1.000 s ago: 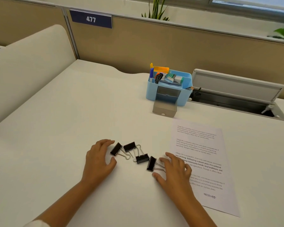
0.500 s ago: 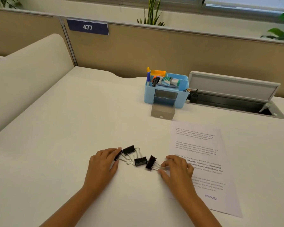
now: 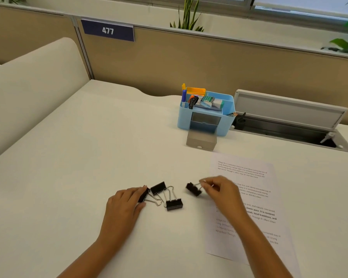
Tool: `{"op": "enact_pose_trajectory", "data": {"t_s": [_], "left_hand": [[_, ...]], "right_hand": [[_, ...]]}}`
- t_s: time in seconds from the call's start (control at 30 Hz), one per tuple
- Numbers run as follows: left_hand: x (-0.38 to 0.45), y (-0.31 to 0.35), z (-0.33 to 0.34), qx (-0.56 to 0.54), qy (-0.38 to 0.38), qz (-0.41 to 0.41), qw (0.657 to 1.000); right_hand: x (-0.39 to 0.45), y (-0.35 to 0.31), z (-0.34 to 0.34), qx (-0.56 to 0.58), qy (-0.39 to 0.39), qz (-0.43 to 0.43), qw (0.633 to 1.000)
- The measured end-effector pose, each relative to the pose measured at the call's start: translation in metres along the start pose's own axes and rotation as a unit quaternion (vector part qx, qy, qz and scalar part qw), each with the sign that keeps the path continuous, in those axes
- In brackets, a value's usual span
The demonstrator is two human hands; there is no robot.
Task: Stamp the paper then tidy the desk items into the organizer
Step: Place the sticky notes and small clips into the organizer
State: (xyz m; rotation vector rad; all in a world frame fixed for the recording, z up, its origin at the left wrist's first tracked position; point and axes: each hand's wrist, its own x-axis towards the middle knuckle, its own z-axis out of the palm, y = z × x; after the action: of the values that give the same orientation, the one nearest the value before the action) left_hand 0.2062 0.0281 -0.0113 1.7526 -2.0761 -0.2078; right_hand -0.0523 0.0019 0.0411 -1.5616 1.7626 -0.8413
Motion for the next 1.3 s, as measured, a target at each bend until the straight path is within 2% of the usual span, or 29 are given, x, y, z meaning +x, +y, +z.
{"op": "enact_pose_trajectory", "data": {"t_s": [0.1,0.4,0.73,0.97,1.17,1.3], "left_hand": [[0.001,-0.001,0.001,0.004,0.009,0.001,1.000],[0.001,-0.002,0.004,-0.010,0.040,0.005,0.999],[0.002,-0.005,0.006,-0.001,0.054,0.012,0.998],[0.002,-0.005,0.009,-0.001,0.056,0.015,0.998],[0.002,-0.006,0.010,-0.005,0.062,0.016,0.998],[0.002,-0.006,0.010,0.005,0.055,0.019,0.998]], "right_hand": [[0.034,-0.018,-0.016,0.003,0.016,-0.008,1.000],[0.139,-0.062,-0.042,-0.089,0.091,-0.064,0.990],[0.134,-0.029,-0.023,-0.134,0.102,-0.060,0.984],[0.150,-0.035,-0.028,-0.101,0.141,-0.054,0.983],[0.157,-0.020,-0.017,-0.140,0.079,-0.001,0.987],[0.124,-0.009,-0.001,-0.159,0.050,-0.052,0.985]]}}
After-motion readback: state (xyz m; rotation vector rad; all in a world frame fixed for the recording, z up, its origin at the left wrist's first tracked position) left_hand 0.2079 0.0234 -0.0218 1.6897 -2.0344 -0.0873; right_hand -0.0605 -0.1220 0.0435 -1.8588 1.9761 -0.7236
